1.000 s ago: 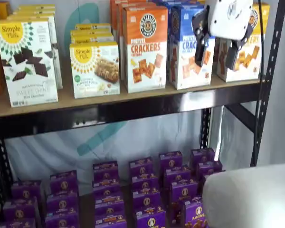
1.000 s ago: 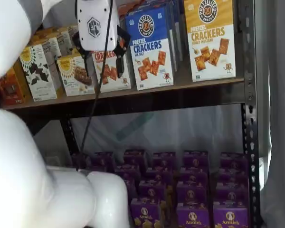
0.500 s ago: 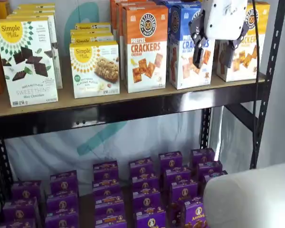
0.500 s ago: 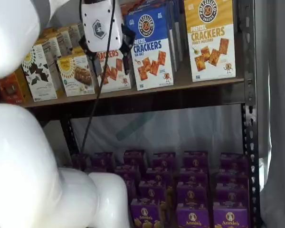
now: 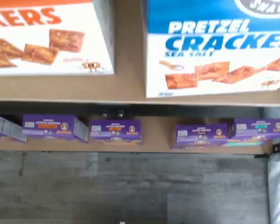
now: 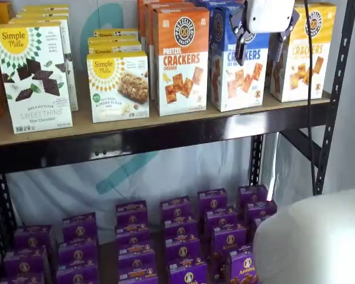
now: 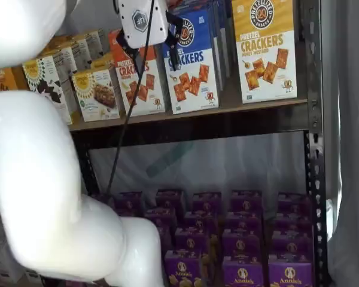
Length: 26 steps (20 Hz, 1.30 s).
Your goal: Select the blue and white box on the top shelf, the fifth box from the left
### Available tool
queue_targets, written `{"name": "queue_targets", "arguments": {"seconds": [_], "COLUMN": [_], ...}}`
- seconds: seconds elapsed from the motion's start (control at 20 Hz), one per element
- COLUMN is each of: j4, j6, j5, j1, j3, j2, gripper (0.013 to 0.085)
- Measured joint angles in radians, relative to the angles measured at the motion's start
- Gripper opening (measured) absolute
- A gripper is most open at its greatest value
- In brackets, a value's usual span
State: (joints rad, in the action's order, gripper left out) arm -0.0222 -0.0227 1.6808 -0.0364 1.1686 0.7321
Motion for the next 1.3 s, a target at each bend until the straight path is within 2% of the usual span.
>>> {"name": "queue_targets", "arguments": {"seconds": [0.65,1.0,1.3], "j4": [-0.038,-0.047,-0.074], "j6": [-0.065,-0.089,-0.107], "j5": [-0.030,-0.039,-0.030], "j1": [-0.069,-0.095,-0.115], "j3": [0.133,0.172,0.194], "j2": [-0.143,-0.181,-0.198], "gripper": [0.0850,0.0850,0.0850]}}
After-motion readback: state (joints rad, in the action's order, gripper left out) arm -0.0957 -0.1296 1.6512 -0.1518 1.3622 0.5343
